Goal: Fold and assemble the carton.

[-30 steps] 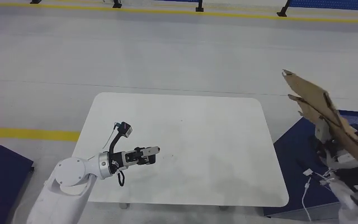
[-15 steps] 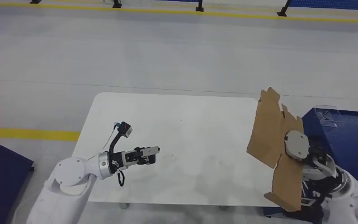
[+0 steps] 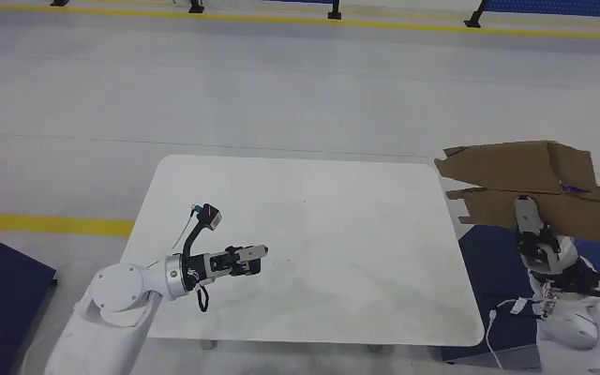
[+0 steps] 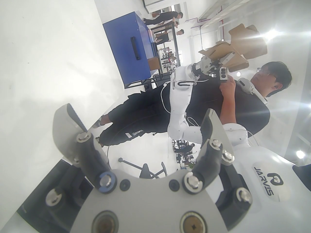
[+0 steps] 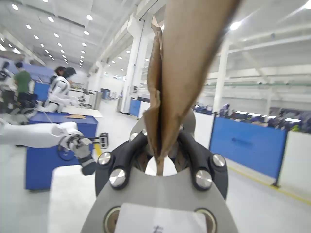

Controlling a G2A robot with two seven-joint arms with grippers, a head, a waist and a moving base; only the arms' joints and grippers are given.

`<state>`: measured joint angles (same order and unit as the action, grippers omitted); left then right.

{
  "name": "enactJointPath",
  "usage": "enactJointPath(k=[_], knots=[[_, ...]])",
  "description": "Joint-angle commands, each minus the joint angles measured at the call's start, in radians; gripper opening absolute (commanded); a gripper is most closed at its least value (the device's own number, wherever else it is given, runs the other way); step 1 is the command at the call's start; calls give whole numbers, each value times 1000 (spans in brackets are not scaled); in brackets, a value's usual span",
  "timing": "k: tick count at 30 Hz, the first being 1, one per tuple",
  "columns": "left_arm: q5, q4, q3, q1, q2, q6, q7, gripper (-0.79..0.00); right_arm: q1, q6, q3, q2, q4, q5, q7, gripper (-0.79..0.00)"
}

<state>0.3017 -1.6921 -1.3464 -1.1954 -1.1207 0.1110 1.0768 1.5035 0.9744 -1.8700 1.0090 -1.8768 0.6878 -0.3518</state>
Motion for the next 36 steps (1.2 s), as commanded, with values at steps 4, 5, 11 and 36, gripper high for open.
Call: enactJointPath(k=[4, 5, 11, 36], knots=[[0, 0, 0, 0, 0, 0, 0, 0, -7, -42, 127, -45, 1, -508, 535, -785], [0, 0, 0, 0, 0, 0, 0, 0, -5, -51, 142, -51, 3, -562, 593, -785], [0, 0, 0, 0, 0, 0, 0, 0, -13, -199, 239, -94, 30, -995, 1089, -785], [0, 0, 0, 0, 0, 0, 0, 0, -32, -639, 225, -110, 50, -1863, 1488, -785]])
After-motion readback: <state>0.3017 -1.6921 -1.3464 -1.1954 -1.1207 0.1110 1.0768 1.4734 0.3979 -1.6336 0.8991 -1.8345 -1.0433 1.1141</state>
